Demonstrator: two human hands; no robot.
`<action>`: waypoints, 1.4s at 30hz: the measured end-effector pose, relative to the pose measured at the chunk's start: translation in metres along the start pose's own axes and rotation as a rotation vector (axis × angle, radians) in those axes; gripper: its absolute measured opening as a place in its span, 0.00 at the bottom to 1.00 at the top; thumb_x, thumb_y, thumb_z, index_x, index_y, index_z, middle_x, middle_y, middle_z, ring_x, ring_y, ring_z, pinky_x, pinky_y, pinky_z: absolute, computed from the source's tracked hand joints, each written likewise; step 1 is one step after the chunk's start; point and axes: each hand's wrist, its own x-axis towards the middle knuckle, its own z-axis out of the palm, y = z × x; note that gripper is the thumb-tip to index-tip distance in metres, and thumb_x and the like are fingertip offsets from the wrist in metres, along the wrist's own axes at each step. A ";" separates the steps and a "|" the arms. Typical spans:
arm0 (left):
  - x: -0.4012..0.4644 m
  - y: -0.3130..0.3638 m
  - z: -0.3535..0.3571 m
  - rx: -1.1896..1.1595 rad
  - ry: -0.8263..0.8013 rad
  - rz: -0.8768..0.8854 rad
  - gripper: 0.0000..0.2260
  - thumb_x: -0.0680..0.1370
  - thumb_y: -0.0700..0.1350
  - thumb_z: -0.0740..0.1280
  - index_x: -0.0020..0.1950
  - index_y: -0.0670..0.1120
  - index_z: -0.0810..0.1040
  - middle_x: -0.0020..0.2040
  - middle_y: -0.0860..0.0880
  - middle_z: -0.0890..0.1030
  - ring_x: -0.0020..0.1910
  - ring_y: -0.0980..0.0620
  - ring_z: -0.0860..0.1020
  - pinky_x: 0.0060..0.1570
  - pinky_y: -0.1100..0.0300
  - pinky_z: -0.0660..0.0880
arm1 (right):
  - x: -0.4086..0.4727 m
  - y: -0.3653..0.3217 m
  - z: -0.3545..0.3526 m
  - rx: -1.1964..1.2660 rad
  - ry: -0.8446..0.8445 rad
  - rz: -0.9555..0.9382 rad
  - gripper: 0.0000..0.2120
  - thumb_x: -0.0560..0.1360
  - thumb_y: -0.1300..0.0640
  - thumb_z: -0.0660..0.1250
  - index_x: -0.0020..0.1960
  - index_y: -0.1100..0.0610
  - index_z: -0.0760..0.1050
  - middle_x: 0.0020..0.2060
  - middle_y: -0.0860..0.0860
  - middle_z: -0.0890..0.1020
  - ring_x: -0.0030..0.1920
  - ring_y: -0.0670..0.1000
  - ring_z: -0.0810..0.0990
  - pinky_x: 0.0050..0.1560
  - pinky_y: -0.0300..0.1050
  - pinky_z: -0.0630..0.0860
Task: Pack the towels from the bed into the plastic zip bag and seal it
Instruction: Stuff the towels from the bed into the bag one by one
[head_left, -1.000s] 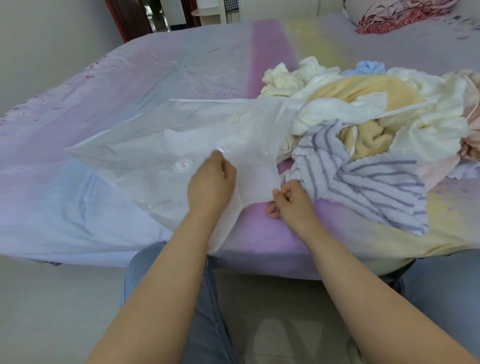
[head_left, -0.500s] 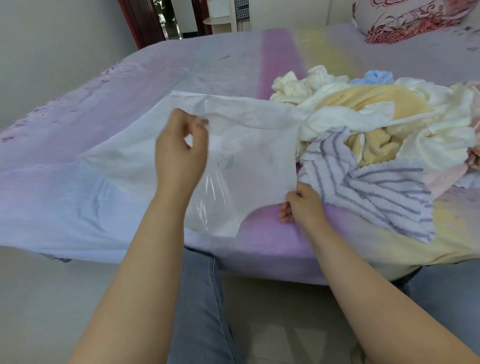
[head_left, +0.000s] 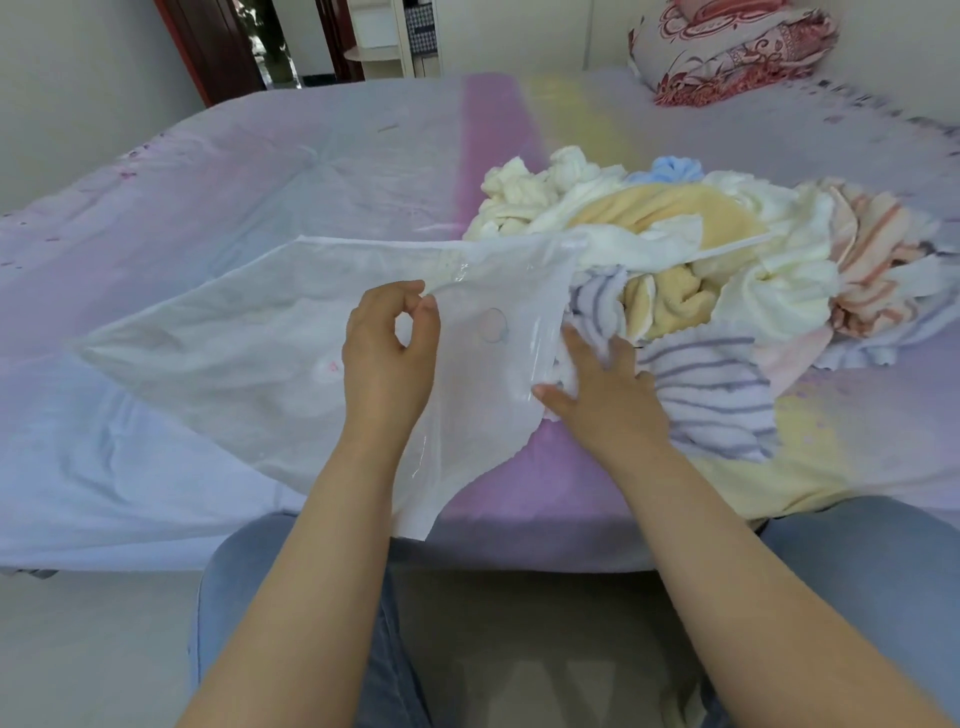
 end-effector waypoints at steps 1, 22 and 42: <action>0.001 0.000 0.000 -0.010 -0.005 -0.014 0.07 0.79 0.48 0.62 0.43 0.48 0.74 0.56 0.58 0.78 0.59 0.57 0.74 0.57 0.62 0.71 | 0.005 -0.003 0.005 -0.060 -0.014 -0.012 0.33 0.73 0.33 0.58 0.74 0.38 0.51 0.73 0.55 0.55 0.69 0.65 0.62 0.63 0.60 0.66; 0.003 0.002 0.000 -0.250 -0.204 -0.139 0.08 0.81 0.47 0.61 0.44 0.46 0.74 0.63 0.58 0.76 0.62 0.60 0.73 0.56 0.75 0.64 | -0.069 -0.035 -0.073 1.583 -0.066 -0.024 0.16 0.76 0.70 0.57 0.34 0.56 0.70 0.25 0.50 0.70 0.26 0.44 0.70 0.26 0.37 0.68; -0.004 0.000 -0.025 -0.317 -0.311 -0.087 0.10 0.82 0.47 0.60 0.45 0.43 0.73 0.62 0.58 0.79 0.64 0.60 0.74 0.66 0.56 0.68 | -0.049 -0.070 -0.020 0.086 -0.231 -0.464 0.05 0.78 0.48 0.59 0.47 0.45 0.74 0.44 0.44 0.80 0.48 0.52 0.77 0.43 0.45 0.72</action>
